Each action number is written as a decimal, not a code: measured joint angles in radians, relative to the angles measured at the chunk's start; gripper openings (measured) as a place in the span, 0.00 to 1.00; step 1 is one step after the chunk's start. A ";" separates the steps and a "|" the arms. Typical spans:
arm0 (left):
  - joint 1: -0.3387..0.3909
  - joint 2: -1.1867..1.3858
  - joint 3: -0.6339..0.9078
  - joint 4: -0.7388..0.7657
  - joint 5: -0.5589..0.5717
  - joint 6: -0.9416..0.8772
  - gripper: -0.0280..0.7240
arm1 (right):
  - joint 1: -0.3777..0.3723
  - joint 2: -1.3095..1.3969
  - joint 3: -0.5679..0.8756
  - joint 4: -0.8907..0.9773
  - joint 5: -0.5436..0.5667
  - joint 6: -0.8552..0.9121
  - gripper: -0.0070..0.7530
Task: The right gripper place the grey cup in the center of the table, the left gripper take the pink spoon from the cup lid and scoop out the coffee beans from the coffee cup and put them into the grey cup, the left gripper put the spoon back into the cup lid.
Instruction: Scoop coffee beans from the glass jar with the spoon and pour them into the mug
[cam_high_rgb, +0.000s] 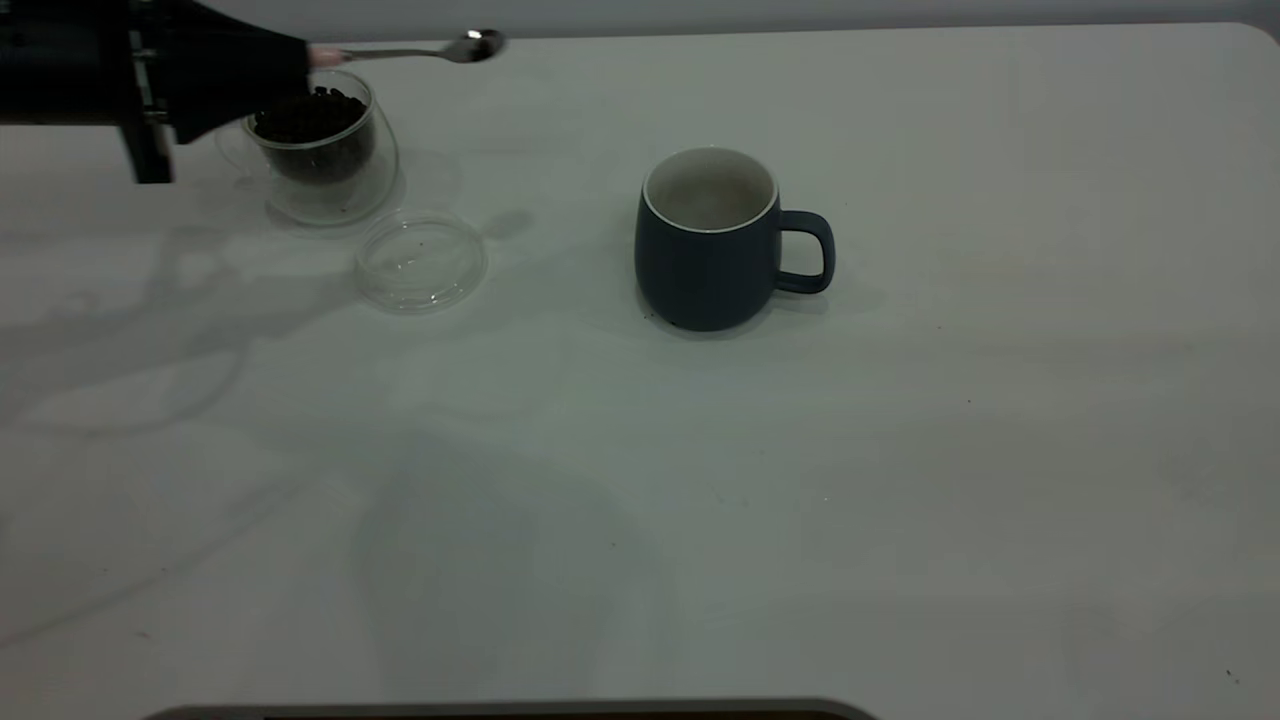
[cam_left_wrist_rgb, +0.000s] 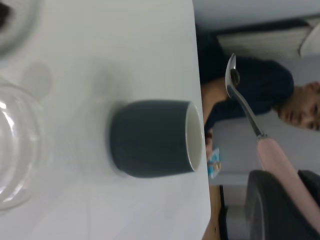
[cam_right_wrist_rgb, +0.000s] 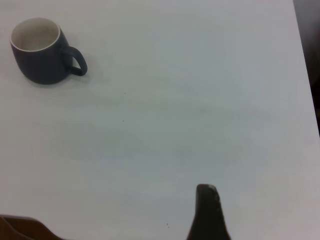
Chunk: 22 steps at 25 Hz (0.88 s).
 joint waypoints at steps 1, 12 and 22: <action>-0.017 0.000 0.000 0.000 0.000 0.000 0.19 | 0.000 0.000 0.000 0.000 0.000 0.000 0.79; -0.172 0.000 0.000 0.000 -0.054 0.036 0.19 | 0.000 0.000 0.000 0.000 0.000 0.000 0.79; -0.239 0.000 0.000 -0.024 -0.121 0.101 0.19 | 0.000 0.000 0.000 0.000 0.000 0.000 0.79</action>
